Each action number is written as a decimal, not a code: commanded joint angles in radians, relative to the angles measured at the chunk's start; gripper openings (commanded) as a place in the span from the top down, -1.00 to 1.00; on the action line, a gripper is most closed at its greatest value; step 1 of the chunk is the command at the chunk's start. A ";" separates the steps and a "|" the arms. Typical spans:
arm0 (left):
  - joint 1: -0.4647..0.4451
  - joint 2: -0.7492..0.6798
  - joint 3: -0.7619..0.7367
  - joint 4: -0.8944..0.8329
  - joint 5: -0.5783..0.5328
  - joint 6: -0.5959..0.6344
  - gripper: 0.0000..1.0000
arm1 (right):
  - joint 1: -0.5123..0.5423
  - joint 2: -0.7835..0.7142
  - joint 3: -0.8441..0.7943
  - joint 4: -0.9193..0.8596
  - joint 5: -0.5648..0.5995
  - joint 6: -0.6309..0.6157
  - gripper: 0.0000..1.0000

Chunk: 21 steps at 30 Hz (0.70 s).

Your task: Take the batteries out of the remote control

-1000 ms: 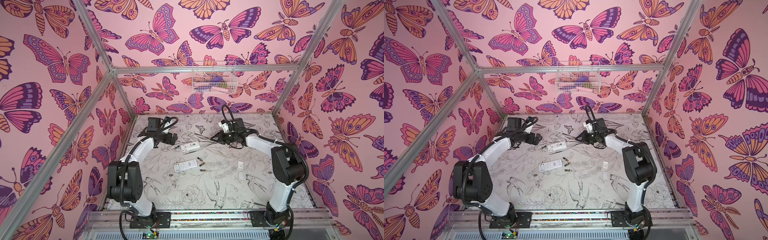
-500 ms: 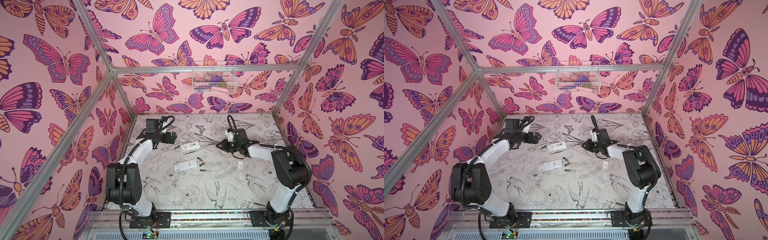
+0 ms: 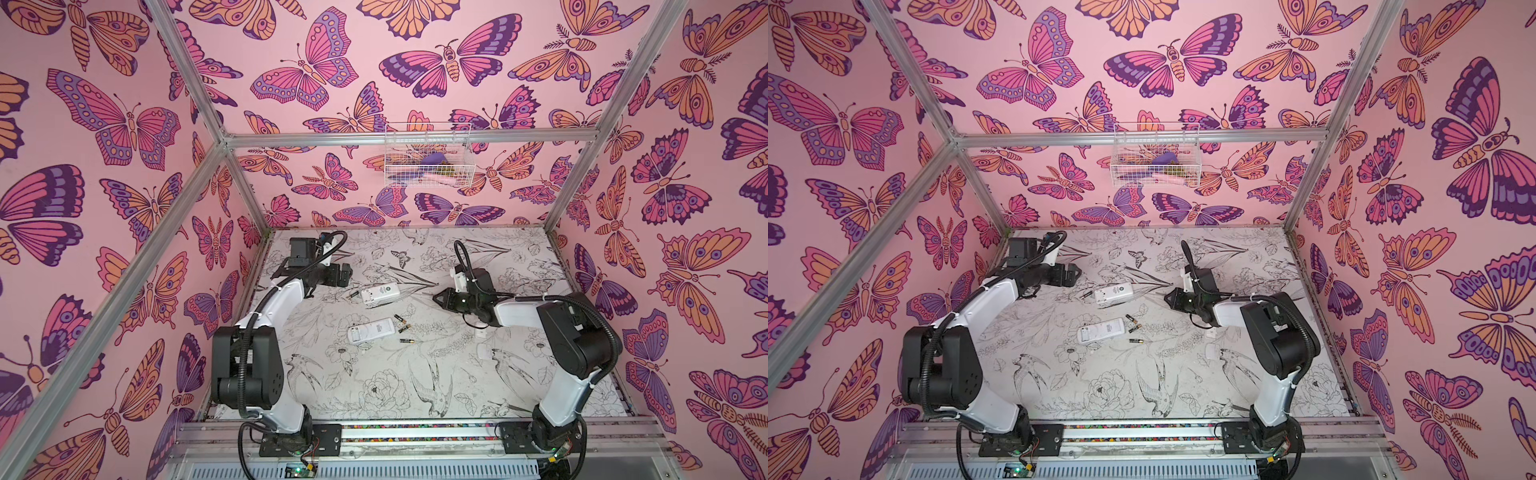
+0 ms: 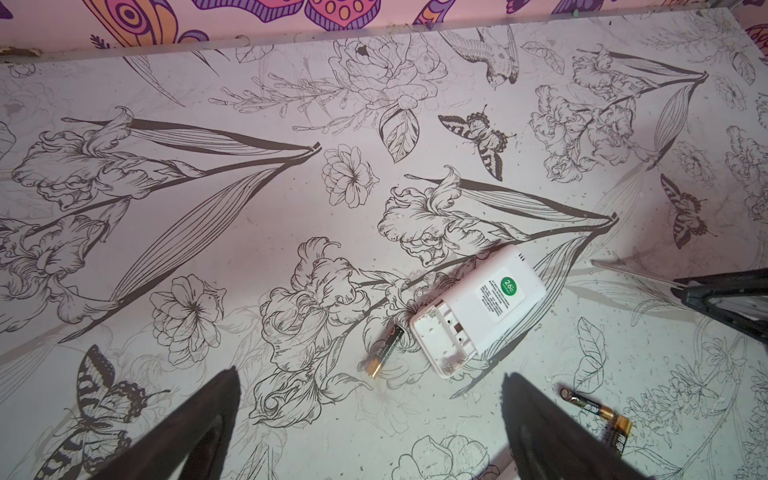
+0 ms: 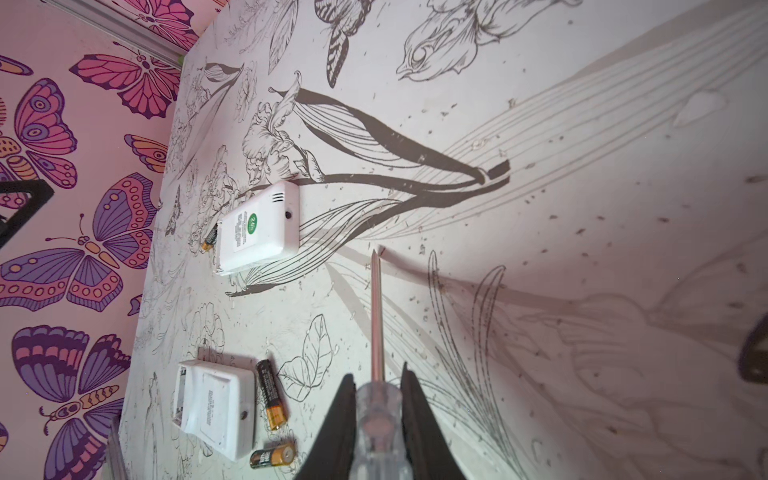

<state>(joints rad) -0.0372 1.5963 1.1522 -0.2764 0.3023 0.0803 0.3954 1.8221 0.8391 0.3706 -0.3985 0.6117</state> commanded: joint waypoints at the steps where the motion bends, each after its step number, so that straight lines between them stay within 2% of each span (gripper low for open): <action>1: 0.011 -0.027 -0.006 0.011 0.004 -0.001 -0.99 | 0.014 0.014 -0.005 -0.004 0.032 -0.061 0.55; 5: 0.016 -0.036 -0.003 0.005 0.003 0.000 -0.99 | 0.028 0.003 0.002 -0.054 0.066 -0.104 0.52; 9: 0.016 -0.052 -0.021 0.031 0.004 -0.007 -0.99 | 0.059 0.001 0.021 -0.151 0.118 -0.205 0.46; 11: 0.016 -0.065 -0.028 0.035 0.024 -0.004 -0.99 | 0.066 0.006 0.029 -0.196 0.136 -0.223 0.44; 21: 0.014 -0.078 -0.049 0.055 -0.006 0.039 -0.99 | 0.085 0.012 0.067 -0.330 0.194 -0.289 0.38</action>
<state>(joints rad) -0.0265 1.5391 1.1355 -0.2478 0.2981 0.0971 0.4740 1.8225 0.8940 0.1436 -0.2516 0.3637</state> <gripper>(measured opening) 0.995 0.310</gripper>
